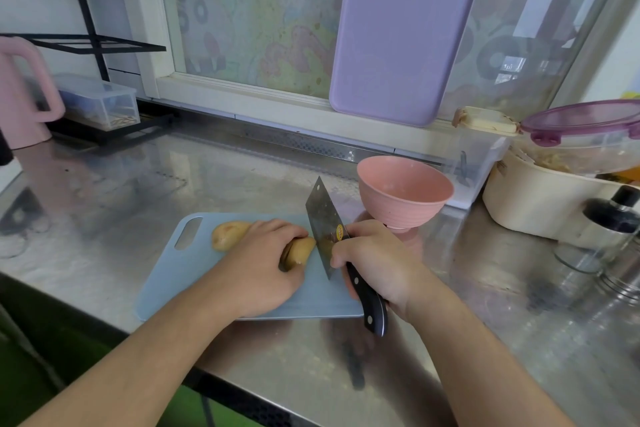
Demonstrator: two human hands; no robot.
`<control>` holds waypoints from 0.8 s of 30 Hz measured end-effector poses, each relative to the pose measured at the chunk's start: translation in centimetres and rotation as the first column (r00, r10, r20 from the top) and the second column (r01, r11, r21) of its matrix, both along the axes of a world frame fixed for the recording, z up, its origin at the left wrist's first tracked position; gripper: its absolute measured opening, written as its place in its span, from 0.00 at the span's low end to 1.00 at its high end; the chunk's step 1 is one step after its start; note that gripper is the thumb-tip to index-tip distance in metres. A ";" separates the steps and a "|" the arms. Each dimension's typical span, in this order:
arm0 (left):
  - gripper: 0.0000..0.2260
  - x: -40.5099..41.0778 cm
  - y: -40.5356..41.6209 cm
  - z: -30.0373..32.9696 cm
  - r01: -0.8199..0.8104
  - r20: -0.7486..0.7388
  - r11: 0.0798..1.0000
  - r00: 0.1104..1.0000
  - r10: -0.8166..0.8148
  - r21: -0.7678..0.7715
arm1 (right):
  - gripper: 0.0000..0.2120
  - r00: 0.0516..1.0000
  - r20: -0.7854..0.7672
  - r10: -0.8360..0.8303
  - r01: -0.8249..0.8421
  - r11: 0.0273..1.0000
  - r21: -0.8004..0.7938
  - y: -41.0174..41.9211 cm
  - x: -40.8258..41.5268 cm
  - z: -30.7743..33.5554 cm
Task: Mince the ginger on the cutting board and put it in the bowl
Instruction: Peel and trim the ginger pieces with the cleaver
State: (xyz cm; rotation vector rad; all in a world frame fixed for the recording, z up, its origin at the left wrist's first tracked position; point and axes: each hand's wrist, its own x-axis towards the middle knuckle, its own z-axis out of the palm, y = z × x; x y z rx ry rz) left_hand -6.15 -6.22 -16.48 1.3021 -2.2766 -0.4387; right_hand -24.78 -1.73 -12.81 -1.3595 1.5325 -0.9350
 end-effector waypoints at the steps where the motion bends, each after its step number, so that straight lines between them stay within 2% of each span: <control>1: 0.22 0.1 0.0 0.1 0.004 0.006 1.000 1.000 -0.004 0.003 | 0.06 1.000 0.001 -0.001 0.001 1.000 0.000 0.0 0.0 0.0; 7: 0.22 0.3 0.2 -0.1 0.000 0.027 0.999 1.000 0.001 -0.039 | 0.14 1.000 -0.004 0.002 -0.002 1.000 0.003 0.1 0.1 0.1; 12: 0.20 0.5 0.4 -0.3 0.010 0.028 0.998 1.000 -0.008 -0.055 | 0.09 1.000 0.005 -0.004 0.004 1.000 0.000 0.2 0.2 0.2; 16: 0.19 0.8 0.4 -0.5 0.010 0.017 0.998 1.000 -0.009 -0.058 | 0.13 1.000 -0.010 -0.003 0.003 1.000 -0.002 0.3 0.1 0.2; 24: 0.17 1.1 0.2 -0.6 0.027 0.011 0.999 1.000 -0.027 -0.045 | 0.13 1.000 -0.010 0.002 -0.002 1.000 0.002 0.4 0.2 0.3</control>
